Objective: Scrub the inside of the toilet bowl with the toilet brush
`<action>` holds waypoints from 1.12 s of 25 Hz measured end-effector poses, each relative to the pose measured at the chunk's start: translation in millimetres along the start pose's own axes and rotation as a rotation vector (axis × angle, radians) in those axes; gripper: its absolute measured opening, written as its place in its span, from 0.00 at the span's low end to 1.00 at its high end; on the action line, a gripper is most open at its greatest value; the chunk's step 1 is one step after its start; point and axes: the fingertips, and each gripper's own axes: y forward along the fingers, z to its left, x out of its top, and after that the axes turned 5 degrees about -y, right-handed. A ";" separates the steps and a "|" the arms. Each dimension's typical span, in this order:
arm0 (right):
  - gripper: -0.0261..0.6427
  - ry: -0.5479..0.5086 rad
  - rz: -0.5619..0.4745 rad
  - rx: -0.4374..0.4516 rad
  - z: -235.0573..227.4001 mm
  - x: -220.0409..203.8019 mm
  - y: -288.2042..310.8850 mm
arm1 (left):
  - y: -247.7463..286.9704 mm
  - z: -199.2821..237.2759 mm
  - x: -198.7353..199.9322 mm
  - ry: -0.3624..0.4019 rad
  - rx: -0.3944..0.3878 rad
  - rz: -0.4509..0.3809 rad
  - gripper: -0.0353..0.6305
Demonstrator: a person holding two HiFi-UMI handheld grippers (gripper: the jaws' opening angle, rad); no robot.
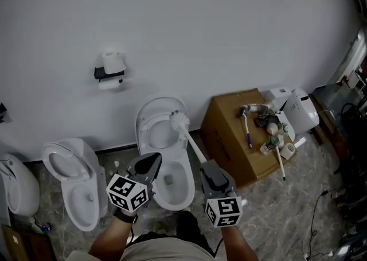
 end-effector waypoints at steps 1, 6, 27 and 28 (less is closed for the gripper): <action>0.28 0.010 -0.025 0.001 -1.4 9.5 -1.6 | -1.0 -2.0 7.2 0.003 -0.001 -0.009 0.06; 0.28 0.007 -0.129 -0.008 -3.0 51.7 -4.1 | -2.4 -3.2 33.7 0.022 -0.001 -0.050 0.06; 0.28 -0.014 -0.208 -0.014 -10.7 93.3 5.0 | 7.0 -1.5 76.8 0.089 0.031 -0.125 0.06; 0.28 -0.015 -0.212 -0.014 -10.8 94.9 5.3 | 6.1 -0.3 79.3 0.090 0.035 -0.130 0.06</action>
